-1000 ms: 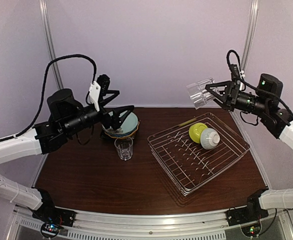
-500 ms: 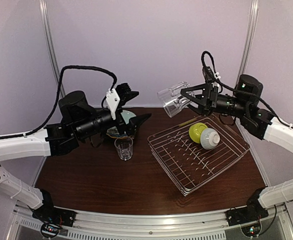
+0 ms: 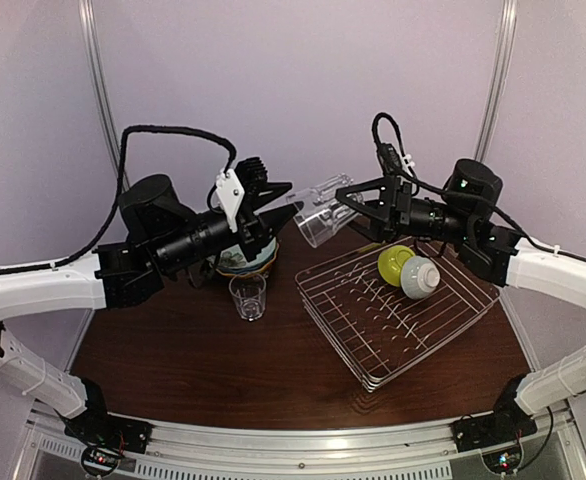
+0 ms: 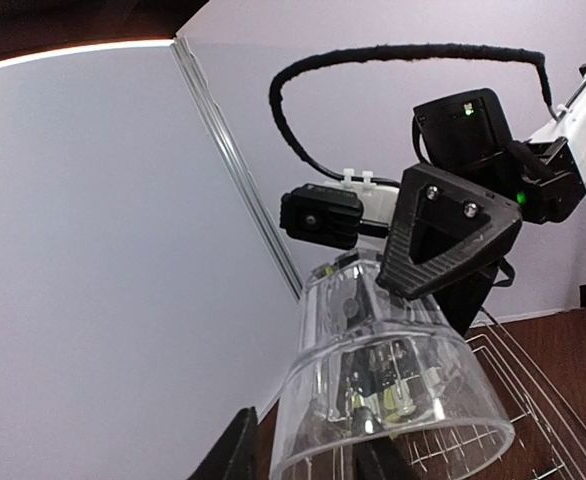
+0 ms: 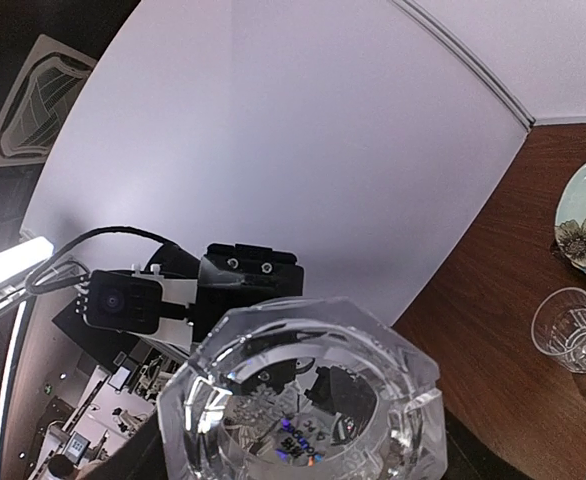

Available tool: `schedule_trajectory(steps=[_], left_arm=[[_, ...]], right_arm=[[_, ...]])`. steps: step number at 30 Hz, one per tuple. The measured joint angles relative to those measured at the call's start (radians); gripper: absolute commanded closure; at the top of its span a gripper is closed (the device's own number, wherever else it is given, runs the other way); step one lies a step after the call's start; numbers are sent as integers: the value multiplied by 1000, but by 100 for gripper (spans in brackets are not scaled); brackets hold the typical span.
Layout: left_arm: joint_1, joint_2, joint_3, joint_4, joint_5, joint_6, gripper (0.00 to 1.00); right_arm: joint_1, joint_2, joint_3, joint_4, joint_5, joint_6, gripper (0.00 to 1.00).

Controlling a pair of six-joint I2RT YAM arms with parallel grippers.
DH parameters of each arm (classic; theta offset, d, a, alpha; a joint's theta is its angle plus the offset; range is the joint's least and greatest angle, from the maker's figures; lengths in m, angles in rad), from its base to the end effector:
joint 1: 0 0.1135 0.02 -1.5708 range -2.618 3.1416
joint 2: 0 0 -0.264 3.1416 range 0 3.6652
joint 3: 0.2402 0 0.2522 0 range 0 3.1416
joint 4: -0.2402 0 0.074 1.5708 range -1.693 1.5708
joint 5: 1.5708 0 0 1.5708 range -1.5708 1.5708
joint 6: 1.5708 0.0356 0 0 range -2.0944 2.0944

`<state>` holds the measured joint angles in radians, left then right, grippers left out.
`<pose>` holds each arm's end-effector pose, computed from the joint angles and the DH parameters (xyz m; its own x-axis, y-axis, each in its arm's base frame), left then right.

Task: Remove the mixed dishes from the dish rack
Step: Pass from the right arm to the left

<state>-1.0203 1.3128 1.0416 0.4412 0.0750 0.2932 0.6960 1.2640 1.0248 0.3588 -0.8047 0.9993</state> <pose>0.1613 -0.2679 0.3795 0.3415 -0.0055 -0.9399 0.8250 0.4808 0.2970 0.2064 0.2059 0.3772 -0.7862 0.1031 -0.6093 -0.6144 -0.0247 0.7886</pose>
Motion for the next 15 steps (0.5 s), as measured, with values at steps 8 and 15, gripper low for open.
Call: schedule_trajectory(steps=[8, 15], left_arm=[[10, 8, 3, -5, -34, 77, 100], [0, -5, 3, -57, -79, -12, 100]], right_arm=[[10, 19, -6, 56, 16, 130, 30], [6, 19, -5, 53, 21, 63, 0]])
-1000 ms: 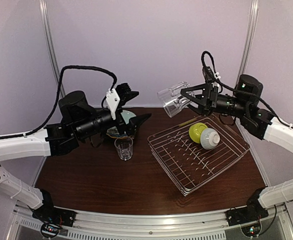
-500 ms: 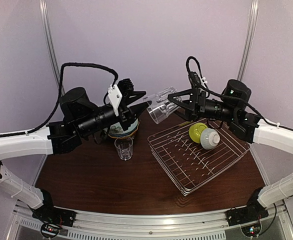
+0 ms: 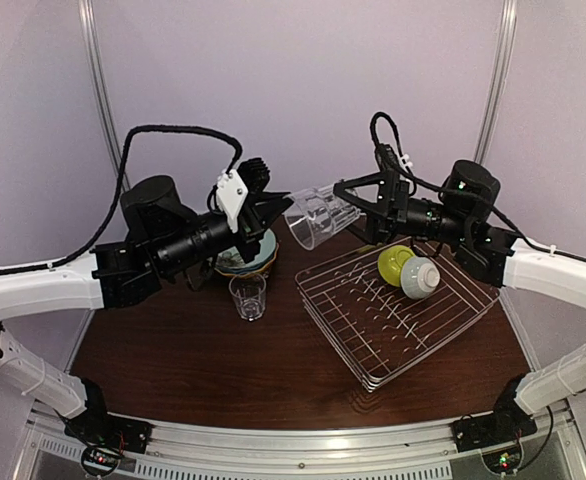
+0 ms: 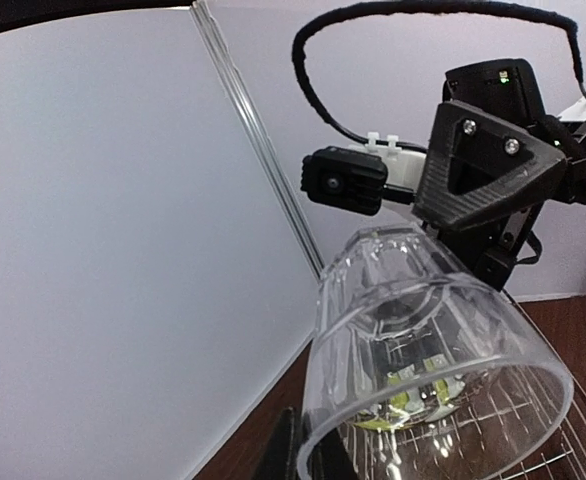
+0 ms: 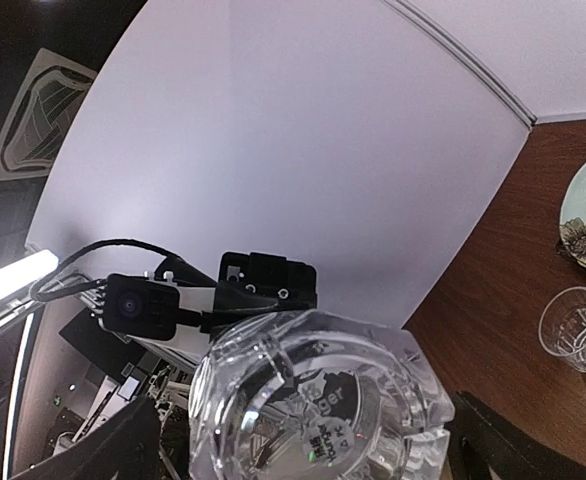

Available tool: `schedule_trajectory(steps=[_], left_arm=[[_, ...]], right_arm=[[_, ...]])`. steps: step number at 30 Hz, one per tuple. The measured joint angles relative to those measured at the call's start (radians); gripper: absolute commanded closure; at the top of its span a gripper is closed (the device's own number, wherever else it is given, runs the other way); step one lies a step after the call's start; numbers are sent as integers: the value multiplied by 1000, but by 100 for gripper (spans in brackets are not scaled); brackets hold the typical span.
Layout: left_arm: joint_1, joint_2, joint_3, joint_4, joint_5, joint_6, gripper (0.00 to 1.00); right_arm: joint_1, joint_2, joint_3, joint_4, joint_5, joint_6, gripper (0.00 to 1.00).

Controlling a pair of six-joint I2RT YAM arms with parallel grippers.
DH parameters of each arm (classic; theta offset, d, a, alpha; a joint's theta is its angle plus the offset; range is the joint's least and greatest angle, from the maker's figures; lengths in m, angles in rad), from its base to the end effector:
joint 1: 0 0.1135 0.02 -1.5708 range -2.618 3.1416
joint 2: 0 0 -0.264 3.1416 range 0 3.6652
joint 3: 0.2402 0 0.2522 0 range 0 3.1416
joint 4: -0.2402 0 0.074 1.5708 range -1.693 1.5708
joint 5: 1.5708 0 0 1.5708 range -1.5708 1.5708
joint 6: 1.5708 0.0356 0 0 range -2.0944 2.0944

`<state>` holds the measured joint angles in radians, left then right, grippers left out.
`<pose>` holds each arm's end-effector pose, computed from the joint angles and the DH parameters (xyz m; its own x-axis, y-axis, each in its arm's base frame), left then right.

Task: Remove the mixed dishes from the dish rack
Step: Pass from the right arm to the left, then place the cup at the center of the board.

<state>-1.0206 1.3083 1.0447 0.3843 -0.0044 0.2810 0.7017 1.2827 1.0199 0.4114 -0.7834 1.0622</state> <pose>0.1635 -0.2662 0.3758 0.2962 0.0474 -0.9539 0.7993 0.5344 0.2748 0.2093 0.2098 0.3756 -0.8100 0.1257 -0.5728 -0.5810 -0.0394 0.8129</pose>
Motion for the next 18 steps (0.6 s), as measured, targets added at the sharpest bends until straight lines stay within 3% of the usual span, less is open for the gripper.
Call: schedule_trajectory(steps=[12, 18], left_arm=[[31, -97, 112, -324, -226, -264, 100], [179, -106, 214, -616, -270, -481, 100]], right_arm=[[-107, -74, 0, -145, 42, -158, 0], [-145, -97, 5, -267, 73, -261, 0]])
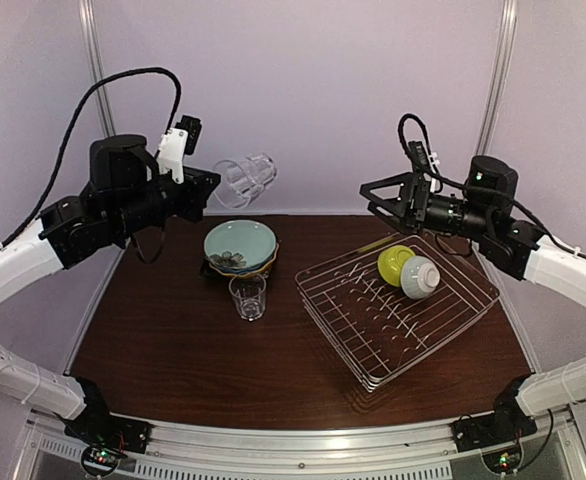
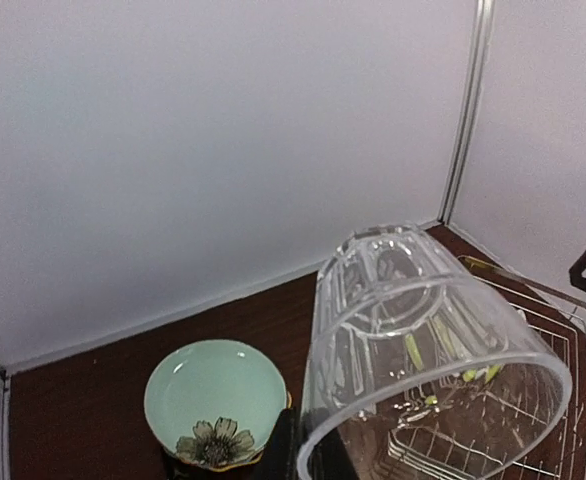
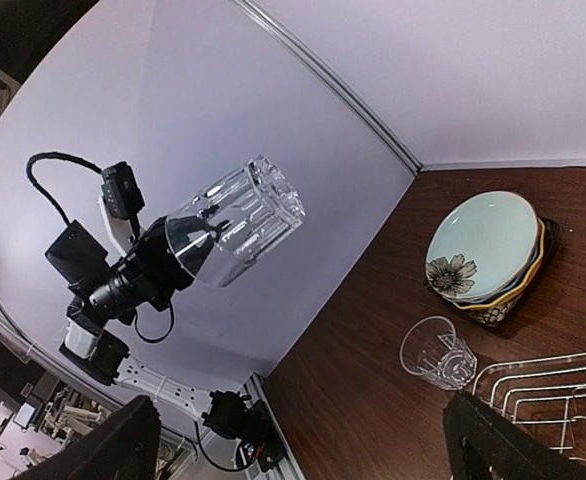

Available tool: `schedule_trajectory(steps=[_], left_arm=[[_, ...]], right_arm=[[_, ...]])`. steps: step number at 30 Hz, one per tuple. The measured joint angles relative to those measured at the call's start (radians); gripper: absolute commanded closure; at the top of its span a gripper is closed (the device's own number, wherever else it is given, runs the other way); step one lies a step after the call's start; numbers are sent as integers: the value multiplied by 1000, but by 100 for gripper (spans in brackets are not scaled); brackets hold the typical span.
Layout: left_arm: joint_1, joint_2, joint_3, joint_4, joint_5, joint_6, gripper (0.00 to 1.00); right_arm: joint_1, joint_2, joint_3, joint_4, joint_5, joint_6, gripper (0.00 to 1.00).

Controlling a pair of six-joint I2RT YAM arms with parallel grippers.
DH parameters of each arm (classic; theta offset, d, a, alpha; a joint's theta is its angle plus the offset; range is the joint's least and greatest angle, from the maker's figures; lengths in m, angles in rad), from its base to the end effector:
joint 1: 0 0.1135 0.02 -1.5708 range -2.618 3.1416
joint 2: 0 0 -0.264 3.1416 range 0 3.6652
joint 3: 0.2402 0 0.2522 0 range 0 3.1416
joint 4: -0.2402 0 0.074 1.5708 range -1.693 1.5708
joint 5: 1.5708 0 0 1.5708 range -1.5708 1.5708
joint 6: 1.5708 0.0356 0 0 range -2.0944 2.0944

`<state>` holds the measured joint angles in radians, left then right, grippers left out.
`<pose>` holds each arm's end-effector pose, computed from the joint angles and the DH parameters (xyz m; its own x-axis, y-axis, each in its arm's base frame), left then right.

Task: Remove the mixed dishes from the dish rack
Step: Place the cup at the center of the board.

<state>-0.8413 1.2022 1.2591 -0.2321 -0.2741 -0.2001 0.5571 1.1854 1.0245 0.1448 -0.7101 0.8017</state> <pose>0.1889 -0.1968 0.4147 -0.2212 -0.0397 -0.9744 0.5062 0.8494 -0.1495 0.2196 0.1641 0.3765 -0.6951 0.2089 -0.6879 -0.6538 0.2141 0.7257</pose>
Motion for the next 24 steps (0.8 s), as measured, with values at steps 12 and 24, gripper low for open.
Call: schedule_trajectory(steps=[12, 24], left_arm=[[414, 5, -41, -378, 188, -427, 100], [459, 155, -116, -563, 254, -641, 100]], right_arm=[[-12, -19, 13, -235, 99, -191, 0], [-19, -37, 31, -369, 217, -306, 0]])
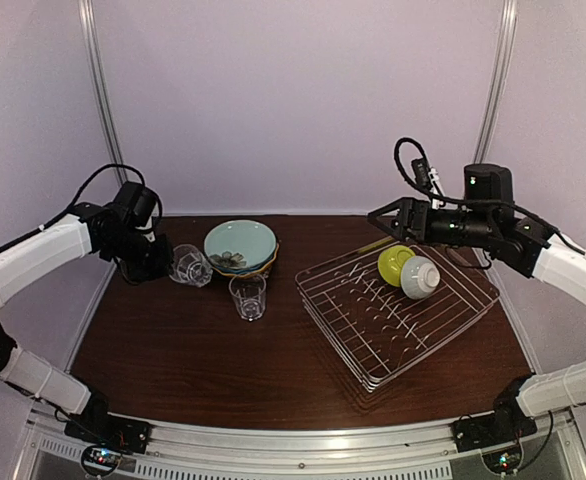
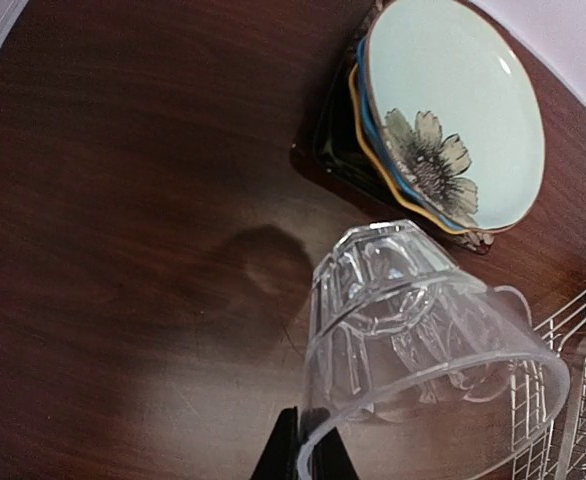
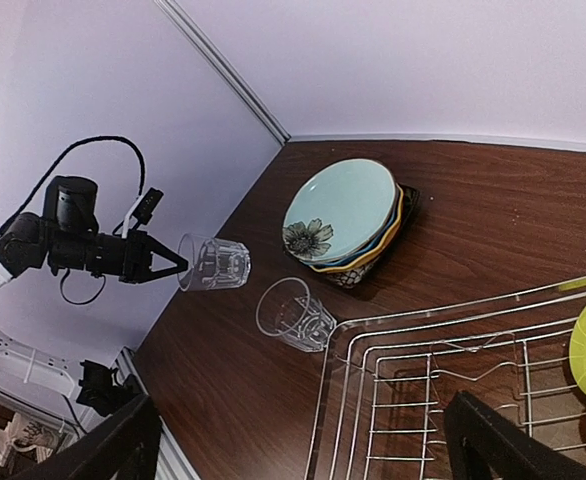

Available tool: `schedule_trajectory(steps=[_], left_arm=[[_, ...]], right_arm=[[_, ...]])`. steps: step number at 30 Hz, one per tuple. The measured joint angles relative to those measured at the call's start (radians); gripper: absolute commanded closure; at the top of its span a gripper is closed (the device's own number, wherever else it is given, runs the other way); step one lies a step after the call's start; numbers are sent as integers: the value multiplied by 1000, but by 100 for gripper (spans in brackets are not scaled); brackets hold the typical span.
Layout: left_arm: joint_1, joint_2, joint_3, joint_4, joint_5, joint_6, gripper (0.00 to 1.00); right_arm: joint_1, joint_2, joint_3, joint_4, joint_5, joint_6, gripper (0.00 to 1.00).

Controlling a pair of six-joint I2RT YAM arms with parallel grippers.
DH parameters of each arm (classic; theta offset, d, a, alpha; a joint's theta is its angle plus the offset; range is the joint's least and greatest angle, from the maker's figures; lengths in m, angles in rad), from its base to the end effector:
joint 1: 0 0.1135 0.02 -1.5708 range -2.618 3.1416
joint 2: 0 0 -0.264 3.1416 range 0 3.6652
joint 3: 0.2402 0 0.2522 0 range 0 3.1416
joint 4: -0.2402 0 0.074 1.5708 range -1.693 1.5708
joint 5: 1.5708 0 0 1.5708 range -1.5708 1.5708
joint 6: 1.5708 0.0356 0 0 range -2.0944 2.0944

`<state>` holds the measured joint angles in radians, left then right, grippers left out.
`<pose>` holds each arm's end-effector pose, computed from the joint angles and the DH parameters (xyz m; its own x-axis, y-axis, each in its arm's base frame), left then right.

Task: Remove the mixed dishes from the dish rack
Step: Place the cup at the center of the board.

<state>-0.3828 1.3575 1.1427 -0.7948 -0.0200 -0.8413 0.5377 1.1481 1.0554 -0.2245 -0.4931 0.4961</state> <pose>0.2550 -0.1019 0.2851 -0.7945 -0.4836 -0.3673 -0.3431 0.8565 -0.3855 0.2158 0.1483 0.3585 -0.6342 0.1100 -0.7653 -0.6089 0.5388 0.5821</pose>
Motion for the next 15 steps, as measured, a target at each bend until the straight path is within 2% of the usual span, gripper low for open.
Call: schedule_trajectory(steps=[6, 15], left_arm=[[0, 54, -28, -41, 6, -69, 98], [2, 206, -28, -33, 52, -104, 100]], right_arm=[[-12, -5, 1, -58, 52, -39, 0], [-36, -18, 0, -76, 80, -58, 0]])
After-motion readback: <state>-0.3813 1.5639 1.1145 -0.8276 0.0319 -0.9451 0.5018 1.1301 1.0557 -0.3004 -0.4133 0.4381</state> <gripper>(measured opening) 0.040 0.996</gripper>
